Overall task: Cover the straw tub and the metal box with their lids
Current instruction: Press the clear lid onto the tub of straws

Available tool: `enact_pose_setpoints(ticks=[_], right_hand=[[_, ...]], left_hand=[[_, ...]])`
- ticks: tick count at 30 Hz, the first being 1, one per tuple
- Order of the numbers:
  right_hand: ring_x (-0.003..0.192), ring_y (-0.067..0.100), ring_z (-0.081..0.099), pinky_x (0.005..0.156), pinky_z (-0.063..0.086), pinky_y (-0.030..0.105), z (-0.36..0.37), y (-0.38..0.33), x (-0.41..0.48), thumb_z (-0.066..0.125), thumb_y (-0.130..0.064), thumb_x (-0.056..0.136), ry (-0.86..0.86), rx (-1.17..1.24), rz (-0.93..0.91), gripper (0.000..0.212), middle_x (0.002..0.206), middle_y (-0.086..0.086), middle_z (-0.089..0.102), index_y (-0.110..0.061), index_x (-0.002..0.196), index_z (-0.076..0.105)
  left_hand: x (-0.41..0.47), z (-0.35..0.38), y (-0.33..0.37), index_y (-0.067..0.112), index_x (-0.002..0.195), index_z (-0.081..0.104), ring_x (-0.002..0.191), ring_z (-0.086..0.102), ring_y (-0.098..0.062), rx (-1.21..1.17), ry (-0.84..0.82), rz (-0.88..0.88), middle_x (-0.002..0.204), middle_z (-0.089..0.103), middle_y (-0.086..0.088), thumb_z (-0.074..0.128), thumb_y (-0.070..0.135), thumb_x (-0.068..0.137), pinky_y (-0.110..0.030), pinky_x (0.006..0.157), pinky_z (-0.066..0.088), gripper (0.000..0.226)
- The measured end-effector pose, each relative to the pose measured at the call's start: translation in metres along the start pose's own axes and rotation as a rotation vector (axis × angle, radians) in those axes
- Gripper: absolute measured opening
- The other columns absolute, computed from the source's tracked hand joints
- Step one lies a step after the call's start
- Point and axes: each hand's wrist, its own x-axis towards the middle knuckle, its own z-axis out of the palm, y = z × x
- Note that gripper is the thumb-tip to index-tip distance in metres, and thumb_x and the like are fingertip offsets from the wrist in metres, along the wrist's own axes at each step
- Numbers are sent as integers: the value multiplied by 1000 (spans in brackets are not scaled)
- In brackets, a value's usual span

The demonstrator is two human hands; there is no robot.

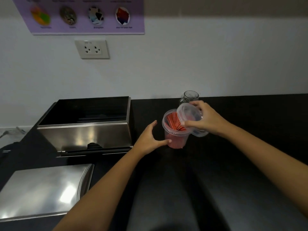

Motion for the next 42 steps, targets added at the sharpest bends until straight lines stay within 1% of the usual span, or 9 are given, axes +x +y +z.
enact_pose_setpoints(ticks=[10,14,16,20,24,28,34,40,42], right_hand=[[130,31,29,102,35,48,16,-22,47,67,-67,52,-249,-441,-56,104,143,10,29,-30,138,22],[128,31,31,100,37,49,16,-24,55,67,-66,53,-301,-490,-75,101,141,9,31,-30,137,23],[127,31,32,99,38,49,15,-25,58,67,-65,54,-330,-514,-84,100,138,9,32,-30,136,23],[124,32,35,96,39,48,17,-28,62,67,-66,52,-365,-592,-99,100,135,10,35,-29,135,24],[128,37,33,100,36,51,19,-29,63,57,-80,47,-340,-645,-39,112,142,15,30,-33,139,13],[129,41,31,97,35,53,23,-30,61,47,-85,51,-319,-714,10,103,144,20,26,-40,138,14],[119,40,42,91,41,47,26,-42,63,45,-83,58,-320,-765,88,98,138,21,35,-26,135,26],[124,41,37,96,41,52,20,-55,67,55,-78,56,-473,-752,150,105,144,19,26,-29,139,16],[132,43,25,100,35,55,17,-56,67,64,-74,50,-579,-730,179,114,150,17,11,-35,141,6]], left_hand=[[25,27,-7,36,137,26,134,35,-17,-130,-76,114,144,41,4,83,54,47,-48,111,31,108],[32,31,-3,52,126,28,122,45,3,-201,-112,147,131,47,18,87,40,49,-26,105,41,97],[37,33,-1,45,130,24,122,45,2,-237,-123,168,132,47,13,88,31,51,-20,101,41,102],[46,33,-1,22,135,32,121,50,-10,-279,-117,202,131,52,-1,88,23,51,-35,104,43,101],[47,32,-2,23,132,37,116,54,-9,-276,-129,187,125,57,1,87,22,52,-31,101,44,94],[47,31,-3,24,131,38,112,56,-6,-291,-139,152,121,59,3,87,22,54,-20,93,46,92],[47,31,-4,21,131,40,115,56,-12,-333,-163,118,124,59,-2,87,20,52,-36,101,46,92],[44,29,-2,27,133,36,120,51,-14,-275,-160,150,130,53,-2,87,24,51,-40,104,43,97],[44,27,0,28,133,36,119,51,-10,-228,-163,177,129,54,2,87,27,52,-37,103,44,96]])
